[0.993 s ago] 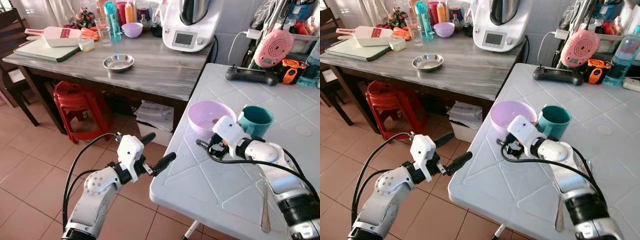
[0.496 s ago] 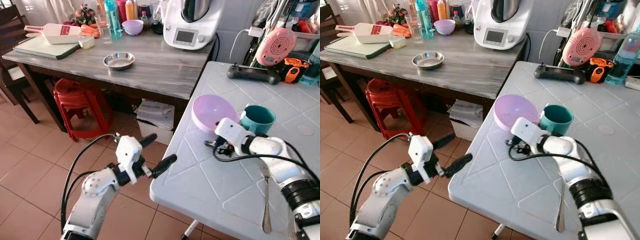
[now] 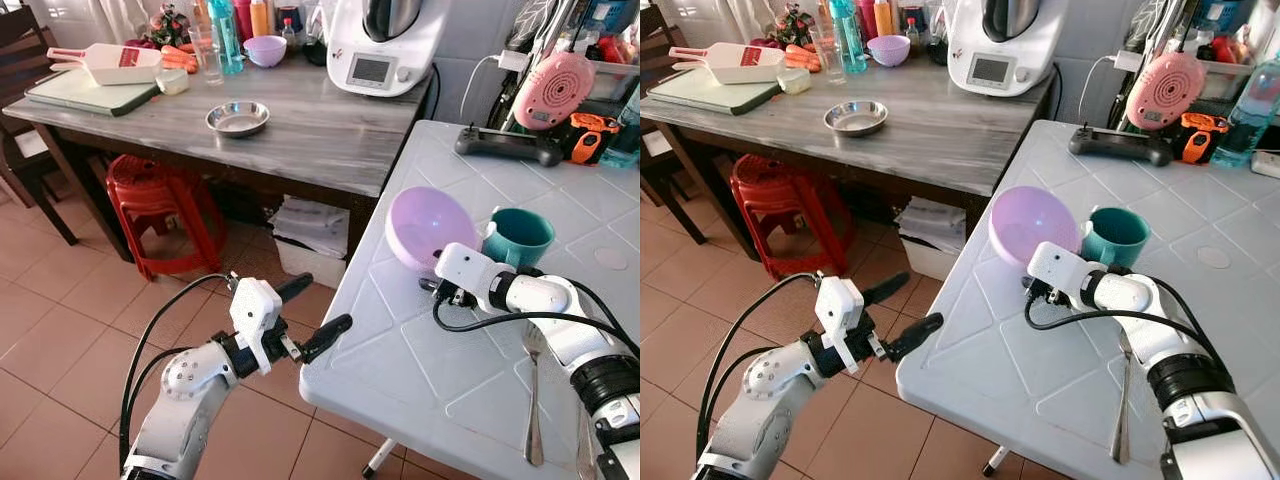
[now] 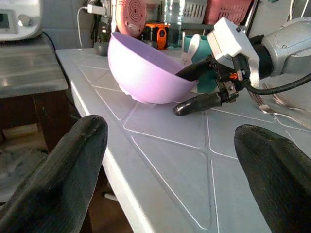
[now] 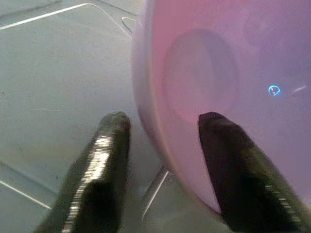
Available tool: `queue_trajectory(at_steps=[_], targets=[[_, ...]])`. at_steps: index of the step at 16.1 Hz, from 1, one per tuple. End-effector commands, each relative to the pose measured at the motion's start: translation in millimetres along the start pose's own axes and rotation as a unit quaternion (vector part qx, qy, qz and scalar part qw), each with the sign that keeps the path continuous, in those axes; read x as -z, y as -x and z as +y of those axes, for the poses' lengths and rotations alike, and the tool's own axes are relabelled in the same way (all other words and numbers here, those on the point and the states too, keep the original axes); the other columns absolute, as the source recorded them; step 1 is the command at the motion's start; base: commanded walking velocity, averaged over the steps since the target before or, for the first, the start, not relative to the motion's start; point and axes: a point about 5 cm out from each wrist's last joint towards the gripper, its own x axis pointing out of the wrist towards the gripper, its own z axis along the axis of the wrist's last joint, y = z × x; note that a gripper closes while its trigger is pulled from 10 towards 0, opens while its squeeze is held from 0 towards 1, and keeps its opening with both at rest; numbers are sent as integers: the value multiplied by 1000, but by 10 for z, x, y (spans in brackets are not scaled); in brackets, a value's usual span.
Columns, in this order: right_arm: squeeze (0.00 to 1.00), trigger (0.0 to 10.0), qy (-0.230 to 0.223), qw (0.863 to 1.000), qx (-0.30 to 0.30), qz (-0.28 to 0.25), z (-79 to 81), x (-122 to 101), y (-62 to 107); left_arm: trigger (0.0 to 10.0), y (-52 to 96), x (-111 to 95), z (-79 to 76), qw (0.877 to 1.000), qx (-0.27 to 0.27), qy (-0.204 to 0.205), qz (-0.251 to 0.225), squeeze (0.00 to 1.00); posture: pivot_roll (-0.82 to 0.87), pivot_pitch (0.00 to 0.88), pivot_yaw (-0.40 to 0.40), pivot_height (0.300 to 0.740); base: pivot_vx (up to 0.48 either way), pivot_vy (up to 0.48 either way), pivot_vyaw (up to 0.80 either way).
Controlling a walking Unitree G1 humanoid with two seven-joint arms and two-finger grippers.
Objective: Setting the table
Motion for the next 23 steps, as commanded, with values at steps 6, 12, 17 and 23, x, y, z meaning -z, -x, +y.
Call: queue_trajectory(at_steps=[6,12,17,23], targets=[[0,0,24,1000,9,-5,-70,-14,4,10000,12,-9,25,1000,0,-6,5,0,-58,53,39,740,0,0,0],[0,0,55,998,12,-24,-59,-56,5,10000,11,5,35,1000,0,-7,7,0,-56,48,48,740,0,0,0],[0,0,79,995,22,-59,-54,-150,38,10000,-30,-71,26,1000,2,-7,3,0,-61,45,56,740,0,0,0],[0,10000,67,976,74,-191,-52,-742,22,10000,-14,-47,163,995,-88,-29,20,0,-44,34,46,740,0,0,0]])
